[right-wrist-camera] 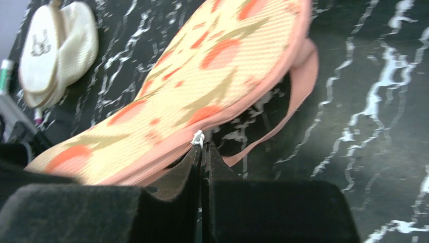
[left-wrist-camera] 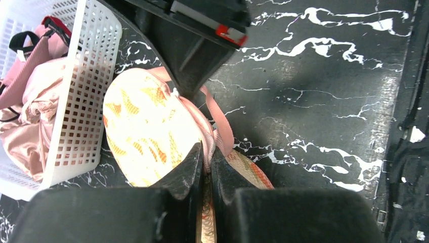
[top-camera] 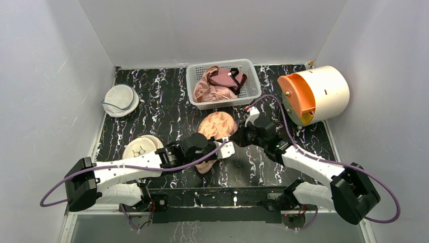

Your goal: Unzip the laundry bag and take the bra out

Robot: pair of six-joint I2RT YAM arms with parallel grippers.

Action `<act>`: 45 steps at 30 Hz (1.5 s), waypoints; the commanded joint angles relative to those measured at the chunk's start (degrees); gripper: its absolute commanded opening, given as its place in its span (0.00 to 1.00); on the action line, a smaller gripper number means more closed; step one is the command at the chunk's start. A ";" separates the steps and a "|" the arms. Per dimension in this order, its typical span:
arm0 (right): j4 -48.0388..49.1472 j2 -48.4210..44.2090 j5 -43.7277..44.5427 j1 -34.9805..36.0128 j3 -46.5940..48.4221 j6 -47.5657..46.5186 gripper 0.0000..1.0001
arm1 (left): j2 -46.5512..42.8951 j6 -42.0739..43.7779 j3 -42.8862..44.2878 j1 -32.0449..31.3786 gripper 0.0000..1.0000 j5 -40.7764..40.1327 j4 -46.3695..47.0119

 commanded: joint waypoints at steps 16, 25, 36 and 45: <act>0.74 0.50 -11.69 -14.67 1.08 -5.89 0.00 | 1.40 0.76 0.09 -0.47 0.39 3.50 0.33; -1.06 -3.57 -11.35 -6.89 1.79 -3.74 0.00 | 2.43 -0.84 -0.51 -0.47 0.61 3.44 2.31; -0.88 -3.52 -6.56 0.75 2.67 -0.40 0.00 | 6.13 -1.27 0.92 -0.47 0.62 -7.06 0.86; -1.97 -4.28 -5.37 2.80 2.97 0.21 0.00 | 7.96 -0.92 2.03 -0.47 0.25 -9.63 -0.29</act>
